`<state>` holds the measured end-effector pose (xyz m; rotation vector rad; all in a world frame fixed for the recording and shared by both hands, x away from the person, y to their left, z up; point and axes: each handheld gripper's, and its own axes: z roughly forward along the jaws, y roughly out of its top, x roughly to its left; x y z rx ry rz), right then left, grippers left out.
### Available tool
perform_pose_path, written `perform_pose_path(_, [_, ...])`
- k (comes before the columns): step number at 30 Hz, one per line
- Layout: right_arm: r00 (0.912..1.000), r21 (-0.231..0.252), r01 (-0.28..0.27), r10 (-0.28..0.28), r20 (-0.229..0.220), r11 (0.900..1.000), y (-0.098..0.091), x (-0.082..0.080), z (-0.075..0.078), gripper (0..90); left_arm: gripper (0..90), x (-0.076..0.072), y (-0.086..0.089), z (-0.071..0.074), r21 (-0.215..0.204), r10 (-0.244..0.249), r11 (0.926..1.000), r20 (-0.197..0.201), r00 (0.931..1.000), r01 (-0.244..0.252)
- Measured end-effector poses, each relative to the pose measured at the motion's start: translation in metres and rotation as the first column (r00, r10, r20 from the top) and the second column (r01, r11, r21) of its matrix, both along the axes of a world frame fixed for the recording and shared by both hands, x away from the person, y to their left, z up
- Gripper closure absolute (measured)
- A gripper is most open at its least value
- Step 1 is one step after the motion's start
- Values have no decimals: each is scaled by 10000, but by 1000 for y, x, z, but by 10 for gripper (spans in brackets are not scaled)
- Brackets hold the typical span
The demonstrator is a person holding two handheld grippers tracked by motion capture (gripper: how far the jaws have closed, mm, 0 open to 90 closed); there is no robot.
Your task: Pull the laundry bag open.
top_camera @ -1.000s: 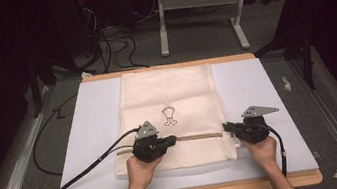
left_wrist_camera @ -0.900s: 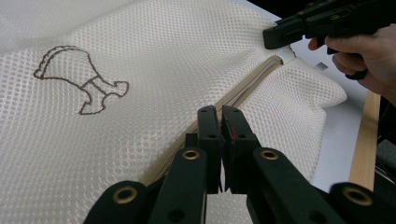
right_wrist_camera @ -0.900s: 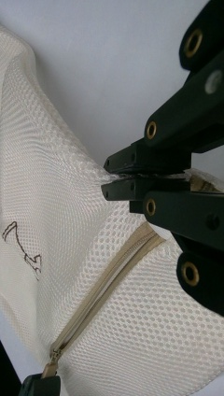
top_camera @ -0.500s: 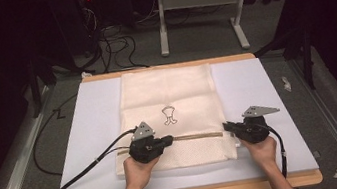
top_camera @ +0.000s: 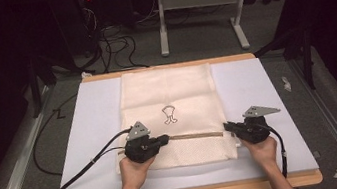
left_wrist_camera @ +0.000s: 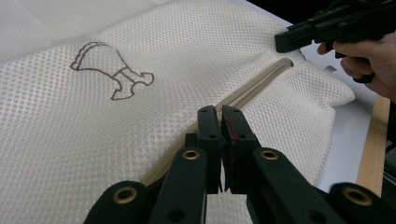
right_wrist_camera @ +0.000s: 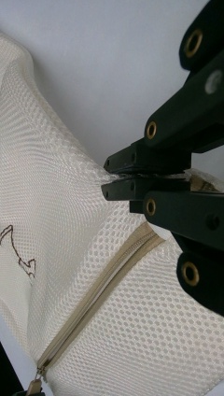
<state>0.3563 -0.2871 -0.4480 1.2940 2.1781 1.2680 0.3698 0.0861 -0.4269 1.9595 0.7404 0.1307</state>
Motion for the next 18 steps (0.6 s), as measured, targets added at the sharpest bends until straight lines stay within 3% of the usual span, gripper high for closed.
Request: perform_pose_path(18, [10000,-115,29,-28,89,9999,-2,0,4,883,872,0,12,1,-97,307,9995,73,9995,-306])
